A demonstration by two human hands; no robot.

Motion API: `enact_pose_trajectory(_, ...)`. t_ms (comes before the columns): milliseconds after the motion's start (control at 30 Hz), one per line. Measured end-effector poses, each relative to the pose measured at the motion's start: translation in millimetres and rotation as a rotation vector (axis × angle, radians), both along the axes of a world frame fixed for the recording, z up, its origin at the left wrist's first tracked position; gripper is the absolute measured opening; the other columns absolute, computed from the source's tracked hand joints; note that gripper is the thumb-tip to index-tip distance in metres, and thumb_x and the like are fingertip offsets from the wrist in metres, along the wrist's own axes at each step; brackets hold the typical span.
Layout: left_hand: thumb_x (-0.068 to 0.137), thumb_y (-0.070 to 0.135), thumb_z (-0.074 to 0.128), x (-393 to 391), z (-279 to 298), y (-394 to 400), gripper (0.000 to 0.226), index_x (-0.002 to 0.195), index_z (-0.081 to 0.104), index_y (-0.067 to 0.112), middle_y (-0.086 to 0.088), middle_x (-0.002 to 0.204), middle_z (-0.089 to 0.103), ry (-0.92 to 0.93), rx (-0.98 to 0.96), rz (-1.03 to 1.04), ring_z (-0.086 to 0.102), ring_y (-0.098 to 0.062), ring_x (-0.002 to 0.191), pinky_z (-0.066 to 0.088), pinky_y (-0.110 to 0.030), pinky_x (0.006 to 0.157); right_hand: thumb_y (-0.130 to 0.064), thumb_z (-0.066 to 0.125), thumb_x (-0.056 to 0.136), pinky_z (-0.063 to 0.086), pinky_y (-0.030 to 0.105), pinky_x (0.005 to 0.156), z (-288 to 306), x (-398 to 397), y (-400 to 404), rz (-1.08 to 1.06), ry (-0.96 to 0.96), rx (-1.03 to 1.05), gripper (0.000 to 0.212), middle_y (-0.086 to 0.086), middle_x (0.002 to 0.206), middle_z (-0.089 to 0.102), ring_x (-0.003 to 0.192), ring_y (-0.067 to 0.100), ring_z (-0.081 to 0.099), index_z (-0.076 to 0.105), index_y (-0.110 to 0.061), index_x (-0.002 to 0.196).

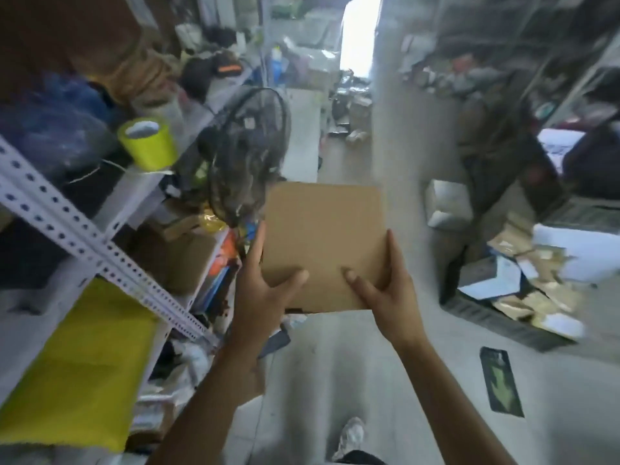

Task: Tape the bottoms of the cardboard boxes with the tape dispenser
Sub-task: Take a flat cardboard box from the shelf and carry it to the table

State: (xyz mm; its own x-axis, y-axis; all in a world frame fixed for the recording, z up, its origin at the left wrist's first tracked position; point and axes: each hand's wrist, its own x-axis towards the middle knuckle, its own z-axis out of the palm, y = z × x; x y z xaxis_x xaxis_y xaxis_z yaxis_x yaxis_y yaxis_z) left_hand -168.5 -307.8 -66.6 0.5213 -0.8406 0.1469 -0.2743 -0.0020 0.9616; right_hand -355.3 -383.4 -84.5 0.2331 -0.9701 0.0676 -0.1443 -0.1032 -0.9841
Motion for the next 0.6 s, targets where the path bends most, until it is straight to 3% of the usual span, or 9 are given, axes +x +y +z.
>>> enact_pose_trajectory(67,0.066,0.042,0.076,-34.8,0.3,-38.2,0.099,0.153,0.029,0.032,0.026,0.136,0.049,0.018,-0.007,-0.102,0.048,0.010,0.123,0.043,-0.014,0.098,-0.037,0.080,0.080,0.040,0.030,0.110,0.8,-39.7,-16.0,-0.097,-0.005,0.014,0.097,-0.029,0.144,0.036,0.132,-0.012,0.038,0.019,-0.029,0.155)
enact_pose_trajectory(100,0.067,0.038,0.078,-53.8,0.3,-57.8,0.098,0.152,0.030,0.031,0.027,0.133,0.050,0.025,-0.006,-0.148,0.050,0.009,0.122,0.044,-0.016,0.098,-0.036,0.079,0.080,0.039,0.032,0.112,0.1,-61.1,-24.2,-0.147,-0.009,0.014,0.097,-0.032,0.143,0.035,0.132,-0.013,0.036,0.019,-0.029,0.155)
enact_pose_trajectory(200,0.067,0.025,0.080,-112.8,-1.1,-109.8,0.097,0.151,0.030,0.028,0.005,0.137,0.057,0.033,0.001,-0.278,0.055,-0.007,0.124,0.046,-0.039,0.106,-0.033,0.079,0.082,0.035,0.031,0.115,-1.7,-123.4,-48.1,-0.291,-0.017,0.013,0.095,-0.026,0.150,0.033,0.135,-0.015,0.031,0.019,-0.026,0.156)
enact_pose_trajectory(267,0.067,0.021,0.079,-145.8,-0.2,-138.4,0.097,0.151,0.031,0.023,-0.001,0.137,0.058,0.053,-0.002,-0.356,0.057,-0.011,0.124,0.046,-0.043,0.106,-0.037,0.079,0.081,0.034,0.027,0.114,-3.1,-156.9,-61.4,-0.364,-0.006,0.009,0.097,-0.023,0.154,0.031,0.137,-0.013,0.029,0.018,-0.028,0.156)
enact_pose_trajectory(367,0.068,0.018,0.079,-191.8,-2.0,-180.4,0.097,0.152,0.031,0.021,0.012,0.131,0.059,0.068,-0.005,-0.480,0.058,-0.003,0.119,0.049,-0.027,0.100,-0.051,0.077,0.076,0.035,0.008,0.100,-4.8,-202.6,-79.8,-0.484,0.016,0.015,0.100,-0.037,0.147,0.029,0.132,-0.019,0.029,0.017,-0.036,0.155)
enact_pose_trajectory(433,0.068,0.018,0.079,-216.7,-2.5,-206.0,0.096,0.152,0.032,0.020,0.028,0.126,0.056,0.062,-0.029,-0.561,0.057,0.007,0.115,0.047,-0.013,0.091,-0.057,0.076,0.073,0.035,0.004,0.096,-7.3,-226.2,-90.7,-0.560,0.033,0.014,0.100,-0.044,0.143,0.029,0.131,-0.020,0.030,0.018,-0.042,0.153)
enact_pose_trajectory(533,0.069,0.013,0.078,-256.6,-5.7,-250.3,0.092,0.150,0.035,0.016,0.034,0.122,0.057,0.057,-0.036,-0.684,0.057,0.013,0.111,0.044,-0.005,0.086,-0.061,0.075,0.070,0.041,0.012,0.093,-9.1,-259.9,-111.3,-0.693,0.050,0.042,0.099,-0.052,0.132,0.033,0.126,-0.020,0.037,0.018,-0.048,0.150)
enact_pose_trajectory(600,0.069,0.013,0.078,-281.2,-8.4,-278.4,0.092,0.150,0.035,0.016,0.017,0.129,0.060,0.072,-0.040,-0.758,0.058,0.007,0.114,0.046,-0.009,0.088,-0.062,0.075,0.069,0.045,0.021,0.097,-9.6,-278.6,-124.4,-0.768,0.058,0.054,0.101,-0.050,0.132,0.033,0.126,-0.016,0.039,0.018,-0.047,0.151)
